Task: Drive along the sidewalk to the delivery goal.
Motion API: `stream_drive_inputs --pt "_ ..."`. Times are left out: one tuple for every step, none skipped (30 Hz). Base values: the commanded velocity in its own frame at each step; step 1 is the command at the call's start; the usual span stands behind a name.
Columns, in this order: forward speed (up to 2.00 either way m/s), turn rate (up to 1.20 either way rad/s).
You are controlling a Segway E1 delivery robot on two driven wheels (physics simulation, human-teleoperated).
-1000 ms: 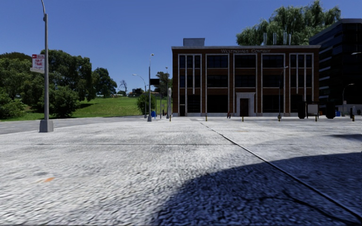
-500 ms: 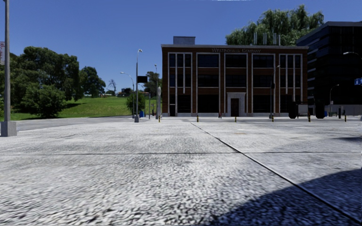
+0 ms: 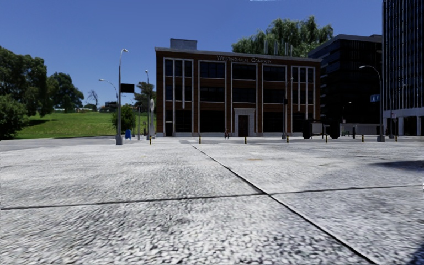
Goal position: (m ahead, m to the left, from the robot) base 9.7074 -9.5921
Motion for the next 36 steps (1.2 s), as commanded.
stream_drive_inputs --pt "2.00 -0.46" --pt "2.00 -0.49" --pt "2.00 -0.55" --pt "2.00 -0.57" --pt "2.00 -0.57" --pt "2.00 -0.57" --pt "2.00 -0.57" --pt "2.00 -0.57" --pt "2.00 -0.57" --pt "2.00 -0.57" --pt "2.00 -0.57" --pt "2.00 -0.57" --pt "2.00 -0.57" --pt "2.00 -0.57" --pt "2.00 -0.57" --pt "2.00 -0.57" --pt "2.00 -0.57" --pt "2.00 -0.57" --pt "2.00 -0.57" --pt "2.00 -0.57" --pt "2.00 -0.57" --pt "2.00 -0.57" --pt "2.00 -0.57" --pt "2.00 -0.57" --pt "2.00 -0.57" --pt "2.00 -0.57" --pt "2.00 -0.57" --pt "2.00 -0.57" --pt "2.00 -0.57" --pt "2.00 -0.57" --pt "2.00 -0.57" --pt "2.00 -0.57" --pt "2.00 -0.57" --pt "2.00 -0.55" --pt "2.00 -0.35" --pt "2.00 -0.35"
